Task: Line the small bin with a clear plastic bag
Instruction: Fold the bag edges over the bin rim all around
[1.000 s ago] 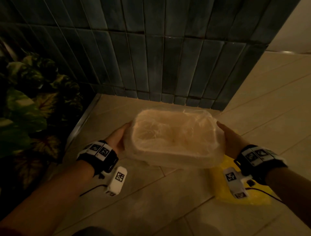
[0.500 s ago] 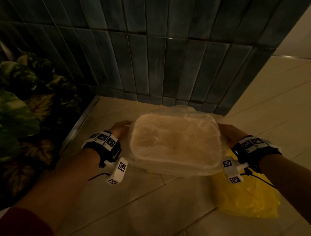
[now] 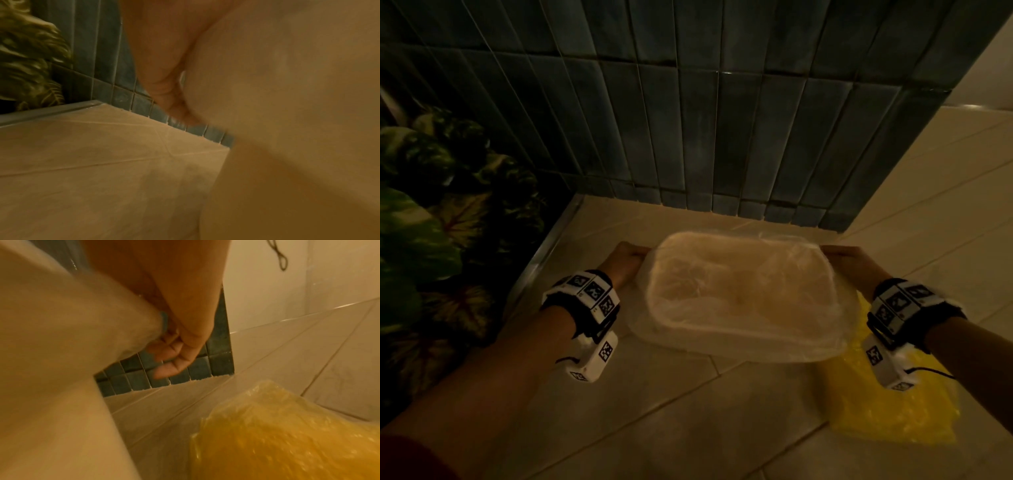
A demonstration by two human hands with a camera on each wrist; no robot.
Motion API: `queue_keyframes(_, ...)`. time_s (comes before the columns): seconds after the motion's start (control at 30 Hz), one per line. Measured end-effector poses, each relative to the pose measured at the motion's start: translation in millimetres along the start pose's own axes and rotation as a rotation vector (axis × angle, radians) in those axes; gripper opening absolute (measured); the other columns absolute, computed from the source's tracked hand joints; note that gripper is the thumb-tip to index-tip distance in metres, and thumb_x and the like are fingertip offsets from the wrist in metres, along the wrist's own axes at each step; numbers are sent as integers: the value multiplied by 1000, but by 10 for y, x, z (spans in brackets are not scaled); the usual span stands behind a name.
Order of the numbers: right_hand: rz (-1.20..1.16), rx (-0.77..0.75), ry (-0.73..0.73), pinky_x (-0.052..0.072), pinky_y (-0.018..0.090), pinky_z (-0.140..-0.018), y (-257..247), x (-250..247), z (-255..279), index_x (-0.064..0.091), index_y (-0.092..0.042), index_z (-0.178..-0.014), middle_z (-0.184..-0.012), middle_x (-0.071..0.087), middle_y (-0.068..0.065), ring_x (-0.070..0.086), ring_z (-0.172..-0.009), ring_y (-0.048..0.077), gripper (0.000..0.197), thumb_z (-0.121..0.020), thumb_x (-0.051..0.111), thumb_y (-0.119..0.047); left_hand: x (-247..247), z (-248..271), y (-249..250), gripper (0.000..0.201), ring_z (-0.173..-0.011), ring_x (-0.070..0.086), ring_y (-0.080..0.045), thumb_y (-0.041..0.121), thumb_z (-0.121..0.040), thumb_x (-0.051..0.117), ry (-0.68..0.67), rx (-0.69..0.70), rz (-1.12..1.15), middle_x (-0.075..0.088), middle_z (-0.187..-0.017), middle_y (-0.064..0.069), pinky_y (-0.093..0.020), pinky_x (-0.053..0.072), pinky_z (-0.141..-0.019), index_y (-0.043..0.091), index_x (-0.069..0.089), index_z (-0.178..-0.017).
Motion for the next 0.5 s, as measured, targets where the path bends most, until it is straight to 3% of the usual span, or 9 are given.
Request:
queue_keyframes(0.03, -18, 25, -33, 46, 45, -98, -43, -19, 4, 67, -11, -102, -95, 65, 8, 60, -87, 28, 21, -94, 48, -13, -21, -24, 4, 27, -82, 55, -20, 17, -94, 45, -3, -27, 32, 64, -93, -6, -27, 38, -78, 7, 69, -88)
queue_keyframes(0.07, -72, 48, -61, 47, 45, -94, -85, -36, -12, 66, -9, -104, -94, 65, 10, 61, -83, 29, 21, -93, 50, -18, -33, -51, 10, 28, -88, 55, -22, 26, -94, 44, -18, -69, 76, 64, -96, -5, -30, 37, -84, 12, 68, -90)
queue_keyframes(0.17, -109, 25, -97, 45, 38, -87, -251, -73, -90, 60, -12, -121, -110, 65, 11, 62, -91, 25, 38, -90, 53, -33, -86, -154, 61, 38, -98, 54, -24, 46, -91, 43, -27, -118, 58, 63, -84, 2, -34, 36, -92, 17, 64, -77)
queue_keyframes(0.23, 25, -26, -124, 39, 34, -88, -391, -71, -148, 58, -14, -124, -121, 60, 9, 57, -102, 23, 42, -91, 50, -39, -97, -196, 140, 56, -100, 58, -25, 61, -82, 47, -95, -86, -48, 68, -94, -4, -35, 39, -96, 10, 69, -92)
queue_keyframes(0.3, 123, -59, -187, 36, 30, -89, -556, -32, -187, 54, -14, -127, -122, 56, 5, 50, -105, 18, 41, -93, 47, -36, -79, -221, 230, 69, -109, 60, -27, 67, -73, 53, -148, -52, -106, 68, -113, -7, -42, 39, -104, 12, 66, -113)
queue_keyframes(0.37, 248, -80, -248, 37, 29, -96, -707, 20, -244, 50, -18, -132, -124, 52, 1, 49, -108, 17, 53, -89, 46, -48, -26, -209, 358, 59, -118, 53, -24, 52, -84, 54, -180, 4, -153, 59, -126, -3, -34, 36, -104, 10, 58, -125)
queue_keyframes(0.43, 426, -138, -302, 30, 34, -112, -803, 74, -291, 50, -29, -133, -133, 49, -7, 47, -121, 17, 82, -66, 48, -77, 34, -201, 458, 44, -126, 45, -22, 29, -95, 45, -187, 44, -220, 50, -134, -4, -23, 31, -97, 7, 49, -133)
queue_keyframes(0.47, 480, -169, -347, 25, 38, -116, -832, 103, -317, 51, -36, -130, -136, 47, -10, 44, -126, 15, 90, -54, 49, -84, 54, -226, 476, 42, -131, 42, -23, 23, -97, 43, -186, 60, -229, 47, -139, -6, -21, 30, -95, 7, 47, -135)
queue_keyframes(0.5, 511, -181, -391, 23, 40, -117, -849, 131, -349, 51, -42, -128, -136, 47, -12, 42, -128, 14, 85, -53, 52, -82, 62, -227, 487, 41, -133, 40, -24, 20, -97, 42, -191, 71, -243, 46, -141, -7, -17, 29, -91, 9, 45, -136)
Point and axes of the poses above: each hand's wrist, its own z-axis away from the middle knuckle, its own x-axis out of the palm, y = z × x, the point moved 1 cm from there along -z, towards the middle knuckle
